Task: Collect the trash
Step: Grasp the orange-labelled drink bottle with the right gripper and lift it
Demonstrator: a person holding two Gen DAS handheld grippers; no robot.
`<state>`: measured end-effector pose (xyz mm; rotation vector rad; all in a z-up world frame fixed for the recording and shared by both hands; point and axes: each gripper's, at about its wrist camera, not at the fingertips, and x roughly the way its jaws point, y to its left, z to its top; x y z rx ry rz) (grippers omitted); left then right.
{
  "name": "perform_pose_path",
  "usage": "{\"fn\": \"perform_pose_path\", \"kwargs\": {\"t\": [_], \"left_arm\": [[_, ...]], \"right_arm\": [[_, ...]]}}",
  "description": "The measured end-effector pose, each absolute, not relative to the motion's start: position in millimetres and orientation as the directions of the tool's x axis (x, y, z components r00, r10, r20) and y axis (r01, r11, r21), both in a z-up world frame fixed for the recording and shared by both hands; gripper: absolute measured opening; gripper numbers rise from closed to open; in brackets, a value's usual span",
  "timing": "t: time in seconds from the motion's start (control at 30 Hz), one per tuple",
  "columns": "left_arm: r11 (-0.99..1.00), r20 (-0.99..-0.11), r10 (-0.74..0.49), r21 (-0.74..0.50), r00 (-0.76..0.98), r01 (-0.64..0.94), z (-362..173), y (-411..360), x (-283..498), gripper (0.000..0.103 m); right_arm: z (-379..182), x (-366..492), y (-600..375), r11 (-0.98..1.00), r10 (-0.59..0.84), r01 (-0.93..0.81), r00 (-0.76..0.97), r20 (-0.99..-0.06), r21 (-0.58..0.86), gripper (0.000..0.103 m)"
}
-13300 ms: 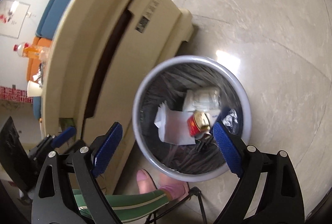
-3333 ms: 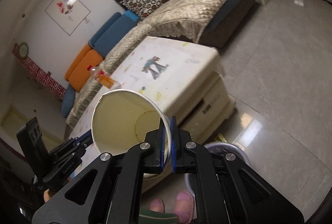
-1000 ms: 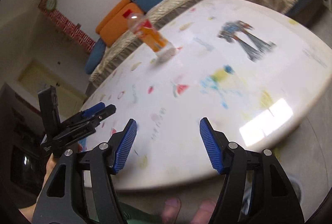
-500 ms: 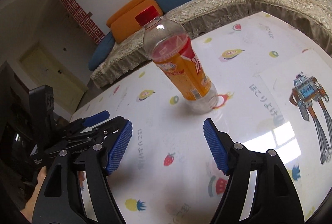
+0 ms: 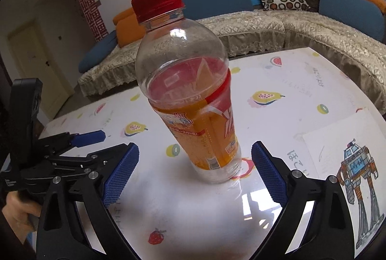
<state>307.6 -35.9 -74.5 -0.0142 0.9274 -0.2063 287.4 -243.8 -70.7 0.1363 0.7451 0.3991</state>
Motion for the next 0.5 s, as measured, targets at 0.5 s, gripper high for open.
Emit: {"fn": "perform_pose_path", "kwargs": {"t": [0.5], "left_arm": [[0.984, -0.780, -0.178, -0.129, 0.600, 0.124, -78, -15, 348, 0.074]], "right_arm": [[-87, 332, -252, 0.891, 0.449, -0.278, 0.658, -0.604, 0.359, 0.093]]}}
